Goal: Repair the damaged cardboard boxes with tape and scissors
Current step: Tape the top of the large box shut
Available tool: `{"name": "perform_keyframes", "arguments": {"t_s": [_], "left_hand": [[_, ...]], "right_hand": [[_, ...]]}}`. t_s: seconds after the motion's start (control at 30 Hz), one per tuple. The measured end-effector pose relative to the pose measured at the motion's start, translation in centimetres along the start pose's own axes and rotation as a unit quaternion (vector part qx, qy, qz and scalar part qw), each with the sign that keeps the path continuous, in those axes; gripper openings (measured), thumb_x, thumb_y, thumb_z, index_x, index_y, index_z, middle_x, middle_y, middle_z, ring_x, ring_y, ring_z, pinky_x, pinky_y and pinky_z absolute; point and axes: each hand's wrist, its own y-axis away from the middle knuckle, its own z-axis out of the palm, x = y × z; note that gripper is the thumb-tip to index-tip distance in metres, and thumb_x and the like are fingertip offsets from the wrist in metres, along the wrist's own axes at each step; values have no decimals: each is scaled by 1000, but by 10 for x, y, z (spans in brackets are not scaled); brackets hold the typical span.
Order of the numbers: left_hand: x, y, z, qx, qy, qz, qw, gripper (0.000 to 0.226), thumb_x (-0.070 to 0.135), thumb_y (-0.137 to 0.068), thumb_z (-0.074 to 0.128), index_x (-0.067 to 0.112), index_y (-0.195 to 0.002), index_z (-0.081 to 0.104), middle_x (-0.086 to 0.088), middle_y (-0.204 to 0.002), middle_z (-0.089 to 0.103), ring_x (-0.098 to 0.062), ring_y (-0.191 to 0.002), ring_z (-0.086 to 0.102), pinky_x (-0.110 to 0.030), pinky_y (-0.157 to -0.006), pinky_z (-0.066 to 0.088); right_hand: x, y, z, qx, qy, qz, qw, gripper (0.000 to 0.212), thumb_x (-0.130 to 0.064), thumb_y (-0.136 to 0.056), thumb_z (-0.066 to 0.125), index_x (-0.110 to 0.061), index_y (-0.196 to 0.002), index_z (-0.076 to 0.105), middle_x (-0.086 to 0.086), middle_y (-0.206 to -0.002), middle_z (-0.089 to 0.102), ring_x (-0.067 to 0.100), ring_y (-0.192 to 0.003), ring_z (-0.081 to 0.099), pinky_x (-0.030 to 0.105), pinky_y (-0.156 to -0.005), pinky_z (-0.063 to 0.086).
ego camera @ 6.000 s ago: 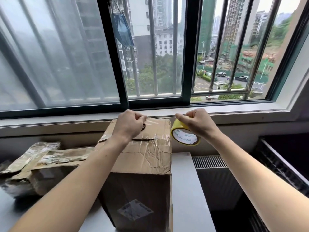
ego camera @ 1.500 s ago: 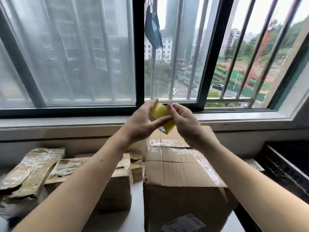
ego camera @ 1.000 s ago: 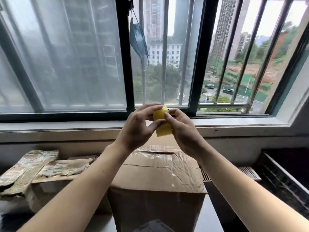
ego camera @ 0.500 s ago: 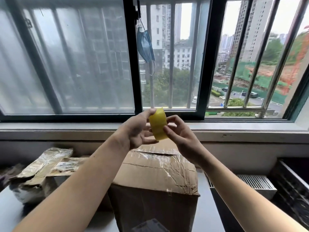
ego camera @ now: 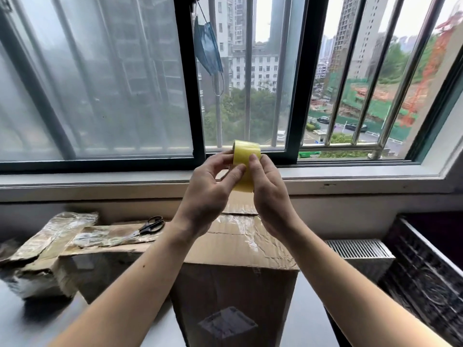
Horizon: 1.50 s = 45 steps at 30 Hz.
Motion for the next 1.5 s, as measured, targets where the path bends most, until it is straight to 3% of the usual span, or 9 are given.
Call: {"name": "perform_keyframes", "arguments": {"t_s": [0.17,0.4,0.6,0.7,0.9,1.13,1.23,1.37,1.5], "left_hand": [[14,2,-2,57,97,-64,992,10,20,-93,65,13,-95,71,0,-88,72,-8,-83,65,-22,-76,51],[18,3,-11,-2,123,-65,990,18,10,-95,61,5,-110,68,-4,-93,72,-10,-83,67,-19,-70,51],[27,-6,-10,44,122,-120,984,17,28,-94,65,13,-91,72,1,-82,70,-8,-74,62,-20,-67,50],[26,-7,-12,20,117,-97,988,16,24,-95,63,10,-98,71,-5,-88,70,-12,-80,63,-24,-71,50],[21,-2,-18,-69,69,-20,995,26,1,-95,59,4,-121,62,-9,-105,72,-15,-99,68,-22,-83,52],[34,-7,-19,-10,118,-65,991,20,17,-97,57,6,-112,67,-14,-105,71,-17,-93,66,-28,-84,52],[36,-12,-16,15,112,-74,991,27,23,-95,61,1,-109,69,-18,-104,70,-20,-90,64,-33,-85,51],[32,-6,-16,-39,73,-20,996,19,9,-97,57,5,-113,67,-8,-102,72,-14,-93,67,-21,-80,52],[25,0,-16,-105,56,22,993,36,-5,-93,57,16,-121,62,-1,-111,73,-12,-110,66,-21,-90,50]], "right_hand": [[1,7,7,-62,29,-28,997,28,-26,-101,41,-10,-119,54,16,-112,63,20,-104,60,31,-93,50],[-8,10,21,-6,20,-4,1000,33,-26,-110,33,-12,-112,63,9,-104,64,15,-93,61,27,-82,52],[-13,16,23,-52,88,-57,993,31,-7,-108,31,-26,-108,56,-8,-97,63,-10,-84,61,8,-76,44],[-10,13,22,-43,72,-59,995,28,-16,-109,34,-23,-110,61,-4,-98,66,-2,-88,62,14,-78,47],[-16,-4,20,8,-37,24,999,41,-35,-103,42,-5,-112,68,28,-113,67,37,-106,65,49,-99,49],[-7,-1,15,-101,61,-76,990,26,-19,-103,40,-11,-121,57,12,-107,65,15,-99,62,29,-89,51],[-4,0,11,-118,66,-84,987,27,-19,-104,41,-13,-125,56,13,-111,65,17,-102,61,30,-90,50],[-9,0,12,-58,31,-55,996,29,-23,-106,40,-12,-117,64,5,-105,69,16,-99,64,29,-87,50],[-17,-9,12,18,-18,-6,1000,48,-40,-101,46,3,-108,66,23,-99,66,25,-92,61,40,-87,47]]}}
